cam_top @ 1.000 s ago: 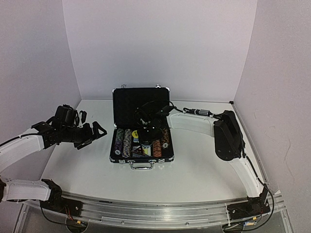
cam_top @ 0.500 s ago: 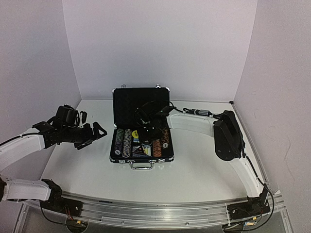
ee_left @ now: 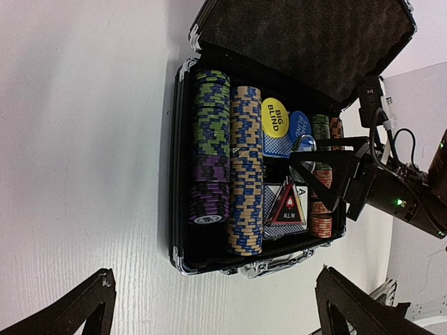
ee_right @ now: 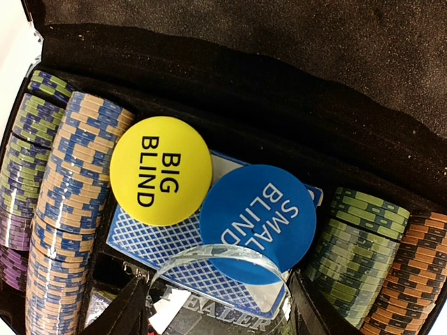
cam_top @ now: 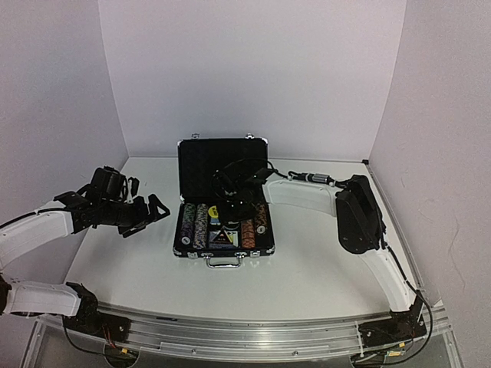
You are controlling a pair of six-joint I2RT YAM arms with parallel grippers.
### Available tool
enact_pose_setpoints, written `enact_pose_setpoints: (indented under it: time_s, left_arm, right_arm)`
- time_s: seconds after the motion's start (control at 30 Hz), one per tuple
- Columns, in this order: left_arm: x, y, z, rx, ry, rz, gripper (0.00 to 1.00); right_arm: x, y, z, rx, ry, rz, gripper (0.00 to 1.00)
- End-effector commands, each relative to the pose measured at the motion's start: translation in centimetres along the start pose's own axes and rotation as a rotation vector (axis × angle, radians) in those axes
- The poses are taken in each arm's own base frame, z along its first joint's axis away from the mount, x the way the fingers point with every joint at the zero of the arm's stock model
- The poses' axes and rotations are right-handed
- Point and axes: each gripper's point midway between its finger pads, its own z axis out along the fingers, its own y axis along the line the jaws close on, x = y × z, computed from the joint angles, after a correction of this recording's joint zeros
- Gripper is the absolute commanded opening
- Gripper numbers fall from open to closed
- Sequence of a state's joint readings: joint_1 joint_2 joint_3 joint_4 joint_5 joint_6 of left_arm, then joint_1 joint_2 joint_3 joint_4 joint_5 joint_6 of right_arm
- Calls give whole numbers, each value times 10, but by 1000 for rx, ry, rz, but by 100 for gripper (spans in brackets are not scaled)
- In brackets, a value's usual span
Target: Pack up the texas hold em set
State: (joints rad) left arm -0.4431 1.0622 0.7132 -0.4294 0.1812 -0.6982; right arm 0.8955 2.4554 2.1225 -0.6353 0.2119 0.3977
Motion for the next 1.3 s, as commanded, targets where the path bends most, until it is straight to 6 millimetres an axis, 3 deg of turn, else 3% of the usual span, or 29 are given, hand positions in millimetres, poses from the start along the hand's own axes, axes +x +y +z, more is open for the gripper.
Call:
enact_pose_setpoints:
  time_s: [0.0,0.23,0.6,0.87,1.13,1.27]
  left_arm:
    - [-16,-12,-8,22,-43,32,100]
    - [-17,-13,-4,24,-37,37,100]
    - [-16,-13,-4,31,-35,35,100]
    - [-17,-16,-2,44,-37,37,100]
    - [-23,-22,-2,64,-52,39,100]
    - [-32,-27,0,69,-72,34,100]
  right_arm:
    - [21,-35,13,104,80,25,54]
    - [40,-14,10,35,134,-20,55]
    - [52,-15,9,55,157,-21,64]
    - [28,-3,-17,1,100,-23,76]
    - [-9,5,-63,-36,-8,-41,80]
    - [-28,-1,-90,-14,-78,-58,88]
